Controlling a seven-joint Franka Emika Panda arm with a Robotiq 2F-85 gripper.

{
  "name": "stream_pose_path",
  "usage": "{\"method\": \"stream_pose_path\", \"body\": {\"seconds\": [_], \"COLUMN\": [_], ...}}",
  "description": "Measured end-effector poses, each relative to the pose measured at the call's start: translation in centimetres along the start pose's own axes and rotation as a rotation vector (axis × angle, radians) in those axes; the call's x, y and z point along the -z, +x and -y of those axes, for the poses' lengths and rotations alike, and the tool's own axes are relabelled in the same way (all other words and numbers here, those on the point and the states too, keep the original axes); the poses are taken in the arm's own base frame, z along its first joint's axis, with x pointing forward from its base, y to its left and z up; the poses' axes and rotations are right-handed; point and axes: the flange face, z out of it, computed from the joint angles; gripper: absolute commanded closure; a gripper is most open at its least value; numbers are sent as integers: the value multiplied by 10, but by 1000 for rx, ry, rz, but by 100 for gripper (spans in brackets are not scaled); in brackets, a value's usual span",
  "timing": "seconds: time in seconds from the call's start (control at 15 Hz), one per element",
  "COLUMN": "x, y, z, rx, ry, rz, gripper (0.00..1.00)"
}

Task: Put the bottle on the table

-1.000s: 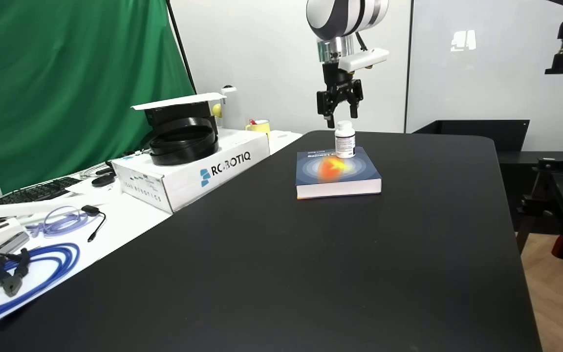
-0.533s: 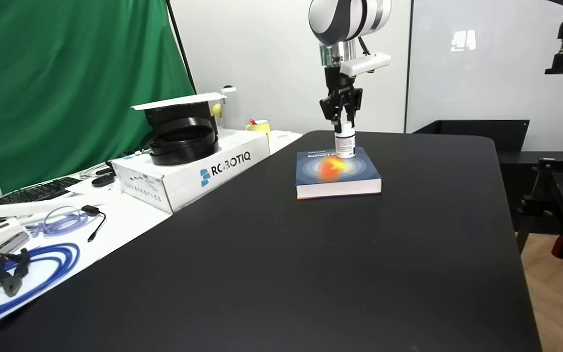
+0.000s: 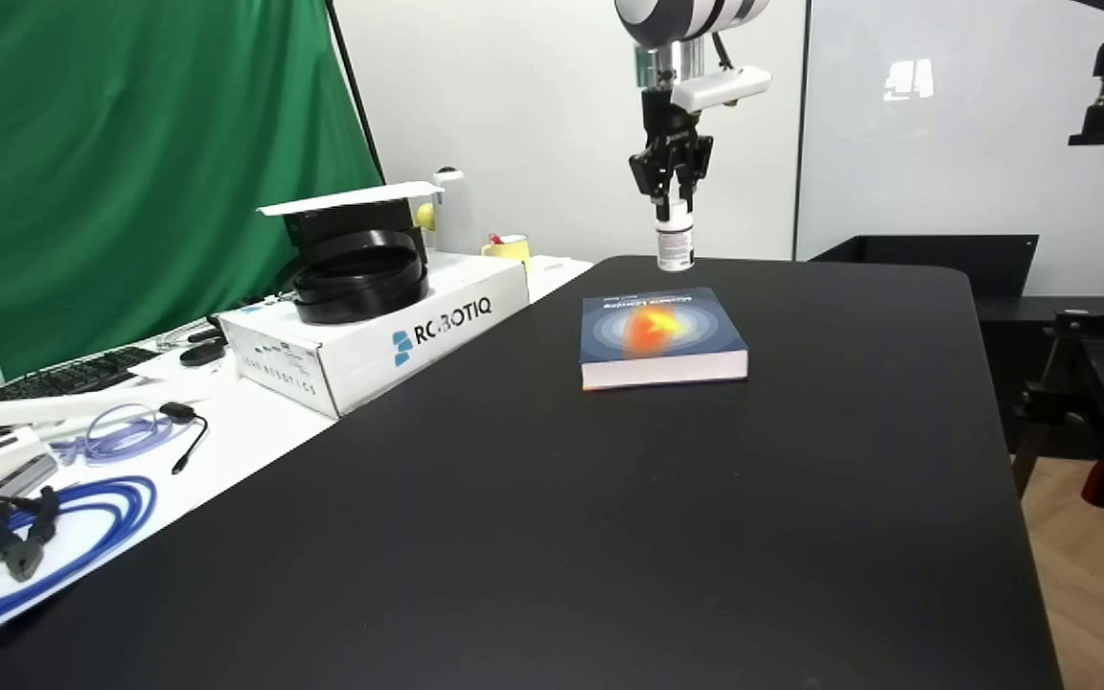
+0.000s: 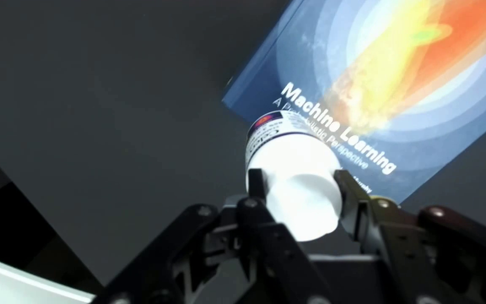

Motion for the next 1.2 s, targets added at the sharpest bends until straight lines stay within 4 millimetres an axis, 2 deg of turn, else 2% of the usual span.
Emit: {"method": "stream_pose_path", "body": {"seconds": [0.13, 0.27, 0.53, 0.6, 0.8, 1.13, 1.2], "x": [19, 29, 29, 26, 20, 21, 21], "y": [8, 13, 21, 22, 22, 23, 23], "z": [-23, -46, -80, -86, -99, -98, -98], "rx": [-18, -38, -73, -80, -90, -89, -89], "ry": [-25, -51, -81, -85, -85, -83, -83], "rz": [-35, -57, -61, -51, -16, -13, -13], "gripper": [81, 81, 81, 56, 56, 56, 81]}}
